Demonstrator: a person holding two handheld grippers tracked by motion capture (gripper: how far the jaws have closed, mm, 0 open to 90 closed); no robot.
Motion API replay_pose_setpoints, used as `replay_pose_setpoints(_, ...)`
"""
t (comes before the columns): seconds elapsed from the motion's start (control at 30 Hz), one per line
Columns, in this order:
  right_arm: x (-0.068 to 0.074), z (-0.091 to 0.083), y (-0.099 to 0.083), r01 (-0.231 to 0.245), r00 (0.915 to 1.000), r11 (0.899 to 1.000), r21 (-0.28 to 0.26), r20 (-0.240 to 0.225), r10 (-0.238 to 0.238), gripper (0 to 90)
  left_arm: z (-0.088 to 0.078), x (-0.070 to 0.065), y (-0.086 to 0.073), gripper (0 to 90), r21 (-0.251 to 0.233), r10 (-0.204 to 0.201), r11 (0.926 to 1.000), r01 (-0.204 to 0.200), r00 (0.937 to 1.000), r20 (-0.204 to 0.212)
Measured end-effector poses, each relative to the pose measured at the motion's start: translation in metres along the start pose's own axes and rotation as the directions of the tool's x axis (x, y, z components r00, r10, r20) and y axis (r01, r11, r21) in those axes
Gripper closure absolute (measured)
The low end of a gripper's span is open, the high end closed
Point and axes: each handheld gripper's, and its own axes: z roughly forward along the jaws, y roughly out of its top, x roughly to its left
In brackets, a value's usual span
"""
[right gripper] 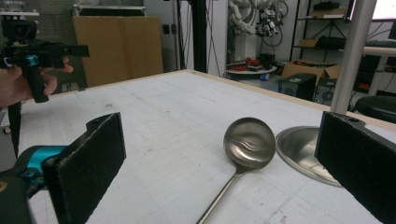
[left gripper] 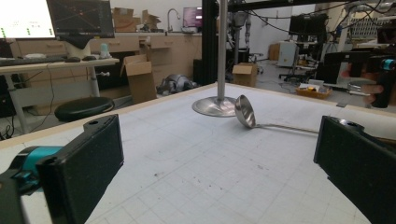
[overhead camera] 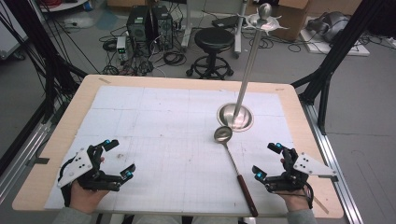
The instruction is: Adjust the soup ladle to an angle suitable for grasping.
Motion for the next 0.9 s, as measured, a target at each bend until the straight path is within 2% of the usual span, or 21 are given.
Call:
replay_pose_setpoints(0.13,0.0008,0.0002,0.0016,0.000,1.0000,1.000,-0.009,0.008,0.000,0.5,-0.0007,-0.0005,0.0004,1.8,-0.002,0.002,1.0000,-0.002,1.0000,-0.003)
replay_pose_setpoints(0.3,-0.0010,0.0000,0.0006,-0.027,0.9986,1.000,0.003,0.046,0.026,0.5,0.0005,-0.0008,-0.0003,1.9,0.001,-0.003,1.0000,0.003,1.0000,-0.002)
replay_pose_setpoints(0.37,-0.0014,0.0008,0.0006,-0.003,0.9982,1.000,0.021,0.060,0.002,0.6,0.0005,-0.0007,-0.0003,1.8,0.005,-0.001,1.0000,0.001,1.0000,-0.002)
replay_pose_setpoints(0.43,-0.0011,0.0010,0.0008,-0.005,0.9979,1.000,0.025,0.065,0.003,1.4,0.0006,-0.0006,-0.0003,1.9,0.005,-0.001,1.0000,0.001,1.0000,-0.001)
replay_pose_setpoints(0.53,-0.0019,-0.0016,0.0021,0.004,0.9994,1.000,0.023,0.035,-0.004,18.1,0.0004,-0.0006,-0.0003,1.9,0.004,-0.004,1.0000,0.004,1.0000,-0.003)
replay_pose_setpoints(0.57,-0.0016,-0.0026,0.0029,0.020,0.9991,0.999,0.025,0.036,-0.021,24.1,0.0003,-0.0006,-0.0003,1.8,0.004,-0.004,1.0000,0.004,1.0000,-0.003)
replay_pose_setpoints(0.63,-0.0018,-0.0029,0.0035,0.022,0.9994,0.999,0.028,0.025,-0.023,33.9,0.0004,-0.0006,-0.0004,1.8,0.005,-0.004,1.0000,0.004,1.0000,-0.003)
replay_pose_setpoints(0.67,-0.0018,-0.0029,0.0035,0.022,0.9994,0.999,0.028,0.025,-0.023,33.9,0.0004,-0.0004,-0.0005,1.8,0.007,-0.003,1.0000,0.003,1.0000,-0.003)
replay_pose_setpoints(0.7,-0.0009,-0.0036,0.0040,0.041,0.9986,0.999,0.031,0.033,-0.042,42.4,0.0004,-0.0006,-0.0006,1.8,0.008,-0.006,0.9999,0.006,1.0000,-0.001)
replay_pose_setpoints(0.73,-0.0009,-0.0036,0.0040,0.041,0.9986,0.999,0.031,0.033,-0.042,42.4,0.0005,-0.0004,-0.0006,1.8,0.009,-0.006,0.9999,0.006,1.0000,-0.001)
replay_pose_setpoints(0.77,-0.0001,-0.0041,0.0050,0.050,0.9984,0.998,0.036,0.026,-0.051,54.3,0.0006,-0.0003,-0.0008,1.8,0.011,-0.006,0.9999,0.006,1.0000,-0.001)
replay_pose_setpoints(0.8,-0.0001,-0.0041,0.0050,0.050,0.9984,0.998,0.036,0.026,-0.051,54.3,0.0008,-0.0001,-0.0009,1.8,0.012,-0.005,0.9999,0.005,1.0000,0.000)
replay_pose_setpoints(0.83,0.0006,-0.0047,0.0060,0.068,0.9974,0.997,0.042,0.021,-0.069,62.9,0.0009,-0.0001,-0.0010,1.9,0.012,-0.005,0.9999,0.005,1.0000,0.000)
replay_pose_setpoints(0.87,0.0006,-0.0047,0.0060,0.068,0.9974,0.997,0.042,0.021,-0.069,62.9,0.0009,-0.0001,-0.0010,1.8,0.012,-0.005,0.9999,0.005,1.0000,0.000)
replay_pose_setpoints(0.9,0.0012,-0.0048,0.0066,0.073,0.9968,0.996,0.048,0.029,-0.075,67.6,0.0010,-0.0001,-0.0011,1.8,0.013,-0.005,0.9999,0.005,1.0000,0.000)
